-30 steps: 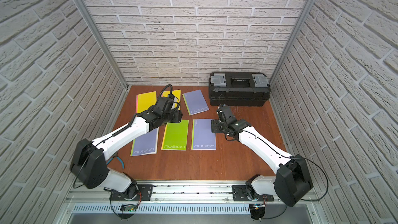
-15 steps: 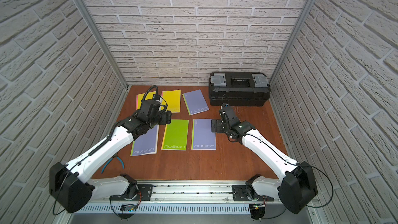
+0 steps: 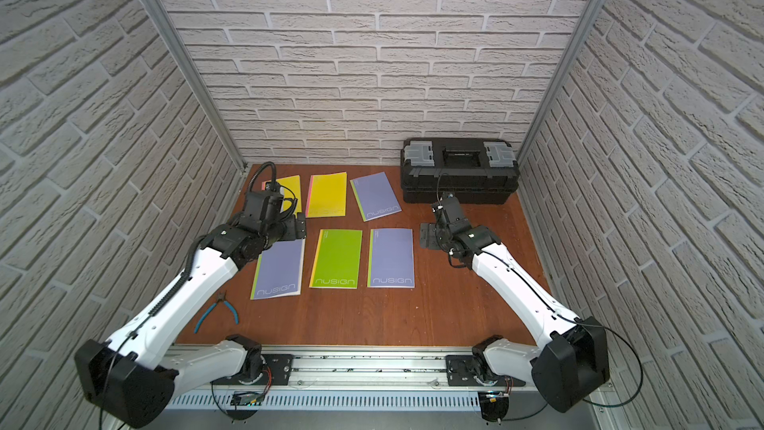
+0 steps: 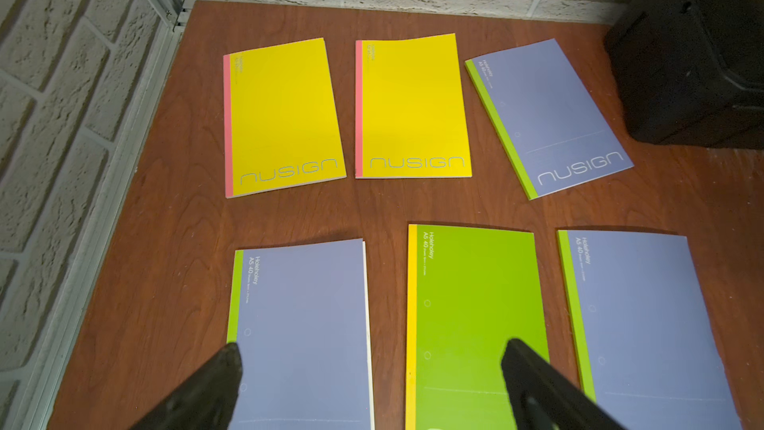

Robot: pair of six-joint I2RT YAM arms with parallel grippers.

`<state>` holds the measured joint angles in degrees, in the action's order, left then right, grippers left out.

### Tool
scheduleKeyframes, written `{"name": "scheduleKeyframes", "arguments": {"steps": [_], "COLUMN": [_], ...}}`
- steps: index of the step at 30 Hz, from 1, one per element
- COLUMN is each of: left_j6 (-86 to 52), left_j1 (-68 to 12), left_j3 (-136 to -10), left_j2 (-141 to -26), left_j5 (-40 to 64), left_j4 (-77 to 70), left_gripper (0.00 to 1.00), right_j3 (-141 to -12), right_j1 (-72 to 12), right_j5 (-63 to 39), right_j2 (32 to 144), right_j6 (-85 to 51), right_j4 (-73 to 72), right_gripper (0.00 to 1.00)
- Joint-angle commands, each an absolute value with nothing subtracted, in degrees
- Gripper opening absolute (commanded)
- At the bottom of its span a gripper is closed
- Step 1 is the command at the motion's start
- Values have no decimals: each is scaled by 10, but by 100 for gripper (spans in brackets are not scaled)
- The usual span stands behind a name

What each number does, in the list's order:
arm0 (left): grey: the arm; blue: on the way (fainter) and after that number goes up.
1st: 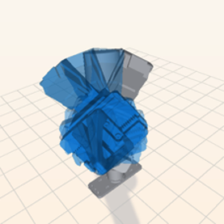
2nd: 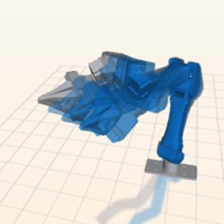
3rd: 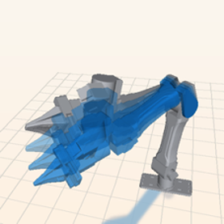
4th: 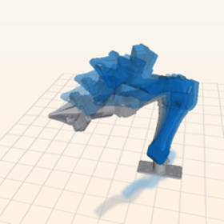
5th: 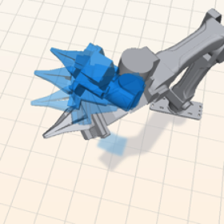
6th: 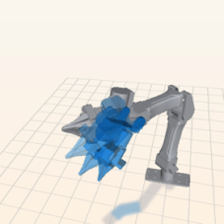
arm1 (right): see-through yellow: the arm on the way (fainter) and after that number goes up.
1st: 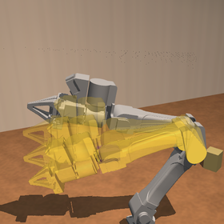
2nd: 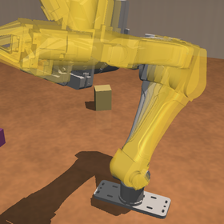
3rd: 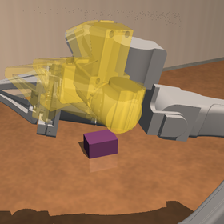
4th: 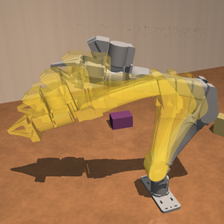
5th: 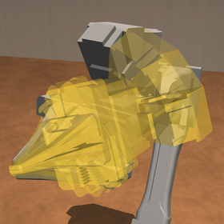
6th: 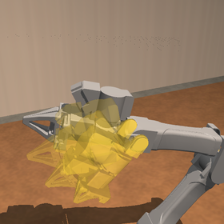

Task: Close the notebook
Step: Reset both arms

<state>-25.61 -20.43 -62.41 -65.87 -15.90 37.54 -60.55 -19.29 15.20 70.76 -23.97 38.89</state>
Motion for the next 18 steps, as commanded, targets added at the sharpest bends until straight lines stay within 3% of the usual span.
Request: {"name": "scheduleKeyframes", "arguments": {"steps": [1, 11, 18], "left_j6": [-253, -235, -180], "left_j1": [-169, -46, 0], "left_j3": [-651, -560, -436], "left_j2": [-662, -689, -709], "left_j5": [-161, -163, -184], "left_j4": [393, 219, 0], "left_gripper": [98, 98, 98], "right_j3": [-622, -623, -594], "right_j1": [-161, -101, -88], "right_j5": [164, 195, 231], "right_j2": [690, 689, 693], "right_j6": [-234, -182, -157], "right_j4": [401, 334, 254], "right_gripper": [100, 100, 100]}}
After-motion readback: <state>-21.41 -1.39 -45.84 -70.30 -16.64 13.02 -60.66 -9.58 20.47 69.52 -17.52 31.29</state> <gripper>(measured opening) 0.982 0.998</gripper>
